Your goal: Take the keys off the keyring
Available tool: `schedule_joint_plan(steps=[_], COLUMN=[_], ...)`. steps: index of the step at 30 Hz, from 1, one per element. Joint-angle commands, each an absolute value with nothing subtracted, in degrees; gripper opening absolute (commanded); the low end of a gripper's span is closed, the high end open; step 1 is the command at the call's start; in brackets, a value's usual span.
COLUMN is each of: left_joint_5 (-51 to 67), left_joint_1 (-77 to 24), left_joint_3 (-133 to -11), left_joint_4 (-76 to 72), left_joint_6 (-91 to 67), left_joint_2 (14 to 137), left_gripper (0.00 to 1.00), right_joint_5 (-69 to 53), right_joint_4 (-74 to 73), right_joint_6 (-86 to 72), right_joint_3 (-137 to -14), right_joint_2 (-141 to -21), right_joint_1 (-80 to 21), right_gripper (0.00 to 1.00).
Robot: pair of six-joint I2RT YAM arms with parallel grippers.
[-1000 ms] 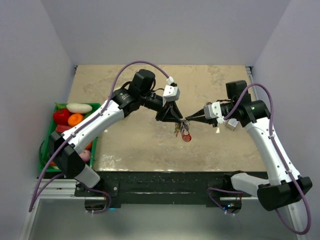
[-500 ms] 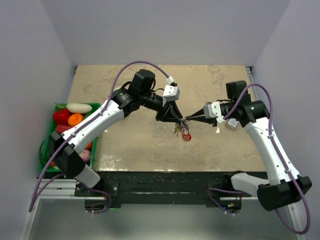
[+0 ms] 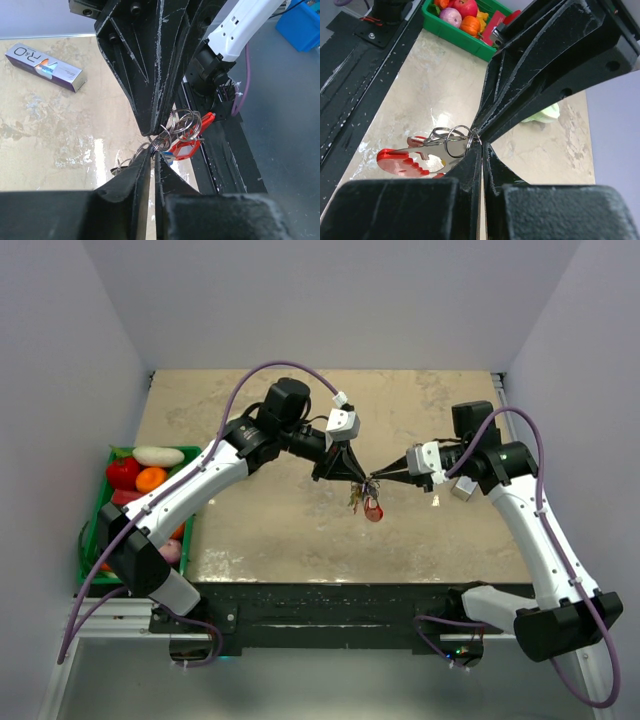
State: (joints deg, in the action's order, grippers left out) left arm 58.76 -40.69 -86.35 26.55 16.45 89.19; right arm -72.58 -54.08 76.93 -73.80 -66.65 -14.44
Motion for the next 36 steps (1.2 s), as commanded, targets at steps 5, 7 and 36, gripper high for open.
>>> schedule_joint_plan(steps=[5,7,36], left_joint_5=[60.56,60.38,56.16], left_joint_1=[-41.04,-41.13,-41.04], left_joint_3=[-87.19,-87.1,-90.53], left_joint_4=[24.52,24.7,26.98], left_joint_6=[15.29,15.38,15.82], left_joint_2=[88.07,87.89,86.66], left_gripper=[0.0,0.0,0.0], right_joint_5=[-73.48,-73.39,-68.29], right_joint_4=[-49.92,-49.57,-33.32], right_joint_6=[74.36,74.27,50.63], right_joint_3=[-73.48,-73.39,-68.47], right_joint_2=[-64.78,-64.69,-63.63], right_joint_1=[-13.97,-13.89,-13.71], right_gripper=[0.0,0.0,0.0])
